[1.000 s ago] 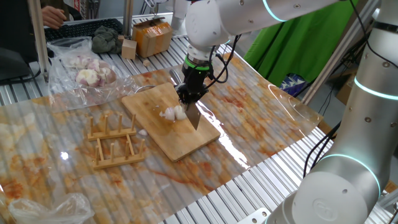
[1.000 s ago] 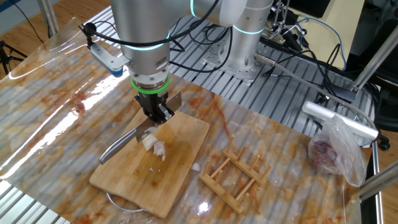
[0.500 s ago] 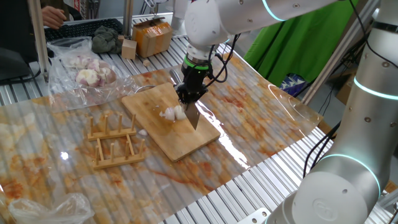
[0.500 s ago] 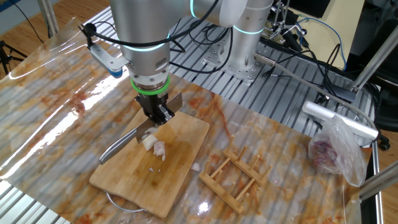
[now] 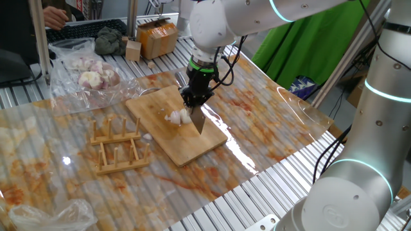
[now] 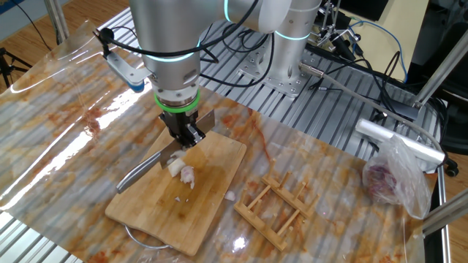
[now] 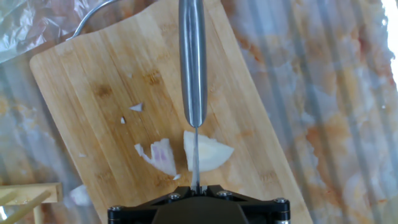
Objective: Chop the onions
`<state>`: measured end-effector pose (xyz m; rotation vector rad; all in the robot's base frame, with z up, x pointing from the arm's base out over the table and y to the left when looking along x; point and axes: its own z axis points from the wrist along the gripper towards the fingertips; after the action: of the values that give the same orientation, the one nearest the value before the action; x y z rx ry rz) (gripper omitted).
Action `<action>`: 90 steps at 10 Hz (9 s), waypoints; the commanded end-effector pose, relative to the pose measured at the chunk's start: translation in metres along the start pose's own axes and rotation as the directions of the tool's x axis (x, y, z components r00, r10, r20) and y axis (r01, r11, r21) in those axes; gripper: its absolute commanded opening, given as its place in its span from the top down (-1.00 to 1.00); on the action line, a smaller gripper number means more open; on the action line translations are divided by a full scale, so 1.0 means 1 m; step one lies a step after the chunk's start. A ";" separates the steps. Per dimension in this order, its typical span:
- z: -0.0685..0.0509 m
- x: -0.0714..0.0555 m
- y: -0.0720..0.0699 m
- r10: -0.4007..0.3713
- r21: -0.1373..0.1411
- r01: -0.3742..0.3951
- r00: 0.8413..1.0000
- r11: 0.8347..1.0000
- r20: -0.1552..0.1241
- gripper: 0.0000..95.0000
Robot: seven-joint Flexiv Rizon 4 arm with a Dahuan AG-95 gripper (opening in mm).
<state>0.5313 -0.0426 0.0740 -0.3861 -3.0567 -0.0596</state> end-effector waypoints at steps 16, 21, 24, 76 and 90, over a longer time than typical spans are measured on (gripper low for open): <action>0.041 -0.003 0.006 0.049 -0.028 -0.049 0.999 0.998 -0.001 1.00; 0.027 0.000 0.011 0.055 -0.013 -0.055 0.998 0.998 -0.008 1.00; 0.002 0.004 0.008 0.046 0.016 -0.045 0.998 0.999 -0.032 1.00; -0.009 0.013 -0.008 0.049 0.083 -0.046 0.998 0.995 -0.031 1.00; 0.014 0.013 -0.014 0.072 0.046 -0.071 0.997 0.996 -0.028 1.00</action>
<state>0.5140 -0.0525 0.0585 -0.4936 -3.0068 0.0083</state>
